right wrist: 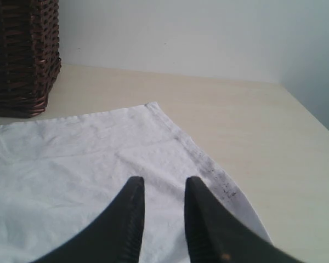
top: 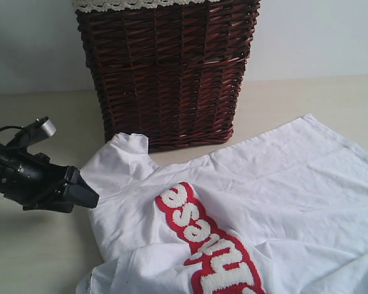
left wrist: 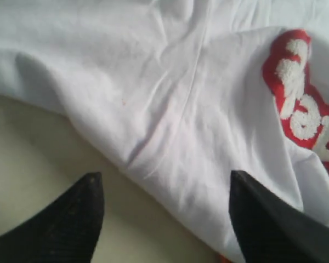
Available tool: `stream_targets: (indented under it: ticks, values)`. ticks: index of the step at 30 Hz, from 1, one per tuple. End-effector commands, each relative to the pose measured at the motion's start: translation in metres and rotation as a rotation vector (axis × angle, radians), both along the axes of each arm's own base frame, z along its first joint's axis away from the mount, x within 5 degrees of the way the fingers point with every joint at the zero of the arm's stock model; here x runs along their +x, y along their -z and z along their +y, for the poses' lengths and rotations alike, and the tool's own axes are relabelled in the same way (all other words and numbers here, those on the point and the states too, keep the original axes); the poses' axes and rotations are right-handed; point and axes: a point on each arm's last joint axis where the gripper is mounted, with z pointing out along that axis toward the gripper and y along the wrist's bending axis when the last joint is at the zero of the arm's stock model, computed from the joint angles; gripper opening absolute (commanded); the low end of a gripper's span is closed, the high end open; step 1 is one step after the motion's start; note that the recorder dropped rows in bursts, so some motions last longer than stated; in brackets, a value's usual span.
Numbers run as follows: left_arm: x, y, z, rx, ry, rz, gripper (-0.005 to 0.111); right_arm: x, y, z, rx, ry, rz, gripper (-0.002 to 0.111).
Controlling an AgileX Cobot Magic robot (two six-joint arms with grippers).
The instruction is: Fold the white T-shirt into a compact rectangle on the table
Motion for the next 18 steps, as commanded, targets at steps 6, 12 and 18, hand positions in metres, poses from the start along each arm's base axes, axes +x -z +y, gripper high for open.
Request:
stream_targets:
  ticks: [6, 12, 18]
  values:
    - [-0.005, 0.027, -0.030, -0.024, -0.043, -0.024, 0.027, 0.000, 0.001, 0.000, -0.008, 0.003, -0.009, 0.027]
    - [-0.006, 0.014, -0.025, 0.029, 0.051, -0.117, 0.000, 0.000, 0.001, 0.000, -0.008, 0.003, -0.009, 0.027]
    - [-0.008, -0.012, 0.000, 0.160, 0.239, -0.294, 0.000, 0.000, 0.001, 0.000, -0.008, 0.003, -0.009, 0.027]
